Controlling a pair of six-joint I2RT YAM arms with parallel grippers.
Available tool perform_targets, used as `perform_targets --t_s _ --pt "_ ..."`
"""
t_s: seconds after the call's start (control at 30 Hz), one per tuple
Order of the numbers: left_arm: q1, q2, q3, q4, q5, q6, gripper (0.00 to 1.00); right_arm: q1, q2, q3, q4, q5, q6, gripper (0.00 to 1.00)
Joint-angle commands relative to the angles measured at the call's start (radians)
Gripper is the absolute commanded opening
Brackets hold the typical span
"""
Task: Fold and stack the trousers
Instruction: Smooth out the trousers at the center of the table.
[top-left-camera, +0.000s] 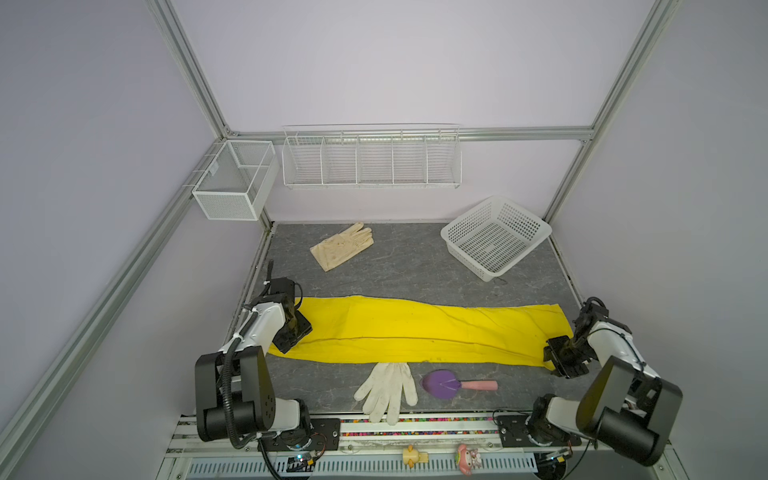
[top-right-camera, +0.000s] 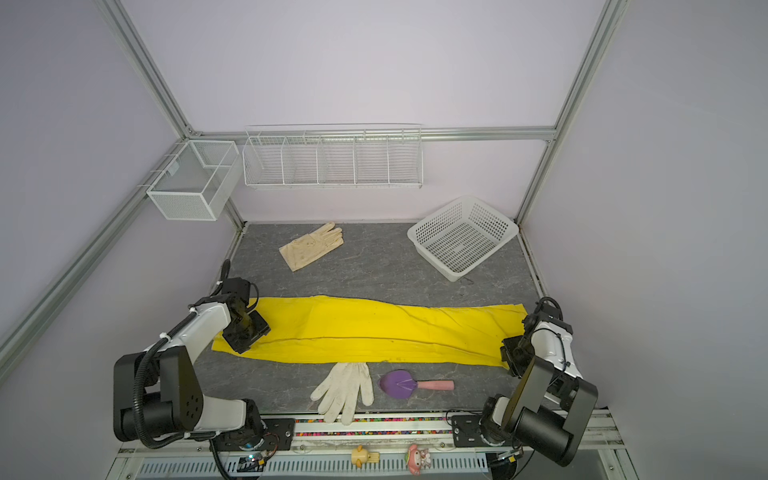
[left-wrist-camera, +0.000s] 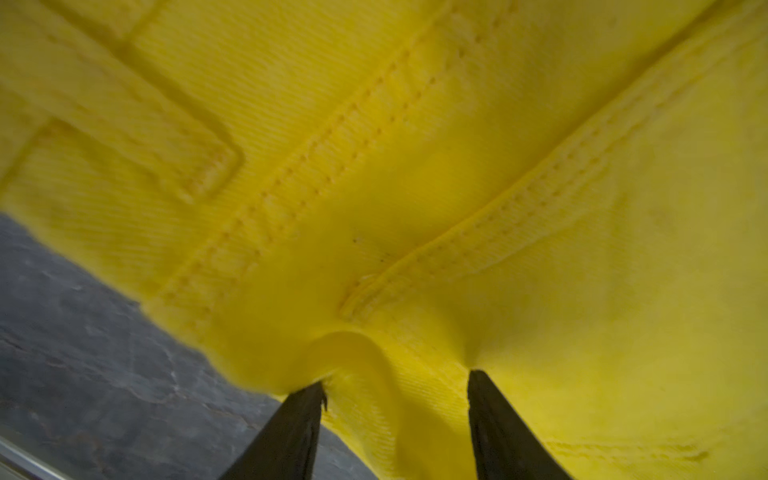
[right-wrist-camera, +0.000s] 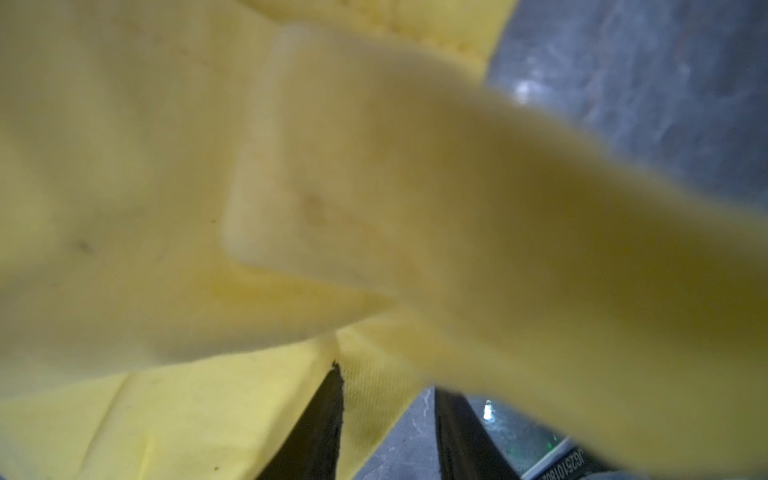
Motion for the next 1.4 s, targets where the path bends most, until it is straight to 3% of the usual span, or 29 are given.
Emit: perform_targets --t_s 0.0,0.13,0.33,0.47,0.5,0.6,0.9,1.03,1.27,1.37 --pt "0.009 0.013 -0.006 0.005 -0.070 0.018 0.51 -0.050 -0.012 -0.011 -0.036 0.037 -0.029 0.38" --pt "0.010 0.029 -0.005 0.013 -0.068 0.024 0.47 -0.072 -0.004 0.024 -0.029 0.053 -0.061 0.38" --pt "0.011 0.003 0.004 -0.002 -0.068 0.033 0.41 -0.076 0.007 0.074 0.017 0.018 -0.089 0.47" --pt "0.014 -0.005 -0.001 -0.004 -0.074 0.041 0.34 -0.076 0.015 0.096 0.023 0.038 -0.115 0.68" --pt "0.016 -0.005 -0.004 -0.003 -0.074 0.044 0.32 -0.078 0.023 0.095 0.024 0.054 -0.120 0.69" --pt "0.017 0.001 -0.004 -0.002 -0.073 0.053 0.28 -0.085 0.046 0.088 0.054 0.076 -0.139 0.61" --pt "0.031 -0.007 0.006 -0.015 -0.071 0.088 0.00 -0.093 0.080 0.187 0.104 0.077 -0.212 0.13" --pt "0.031 -0.006 0.016 -0.016 -0.068 0.089 0.00 -0.045 0.056 0.252 0.135 0.007 -0.222 0.06" --pt "0.035 0.003 0.044 -0.030 -0.090 0.104 0.00 0.040 0.027 0.387 0.134 -0.111 -0.197 0.06" --pt "0.037 0.007 0.043 -0.027 -0.088 0.107 0.00 0.068 -0.014 0.419 0.114 -0.083 -0.192 0.06"
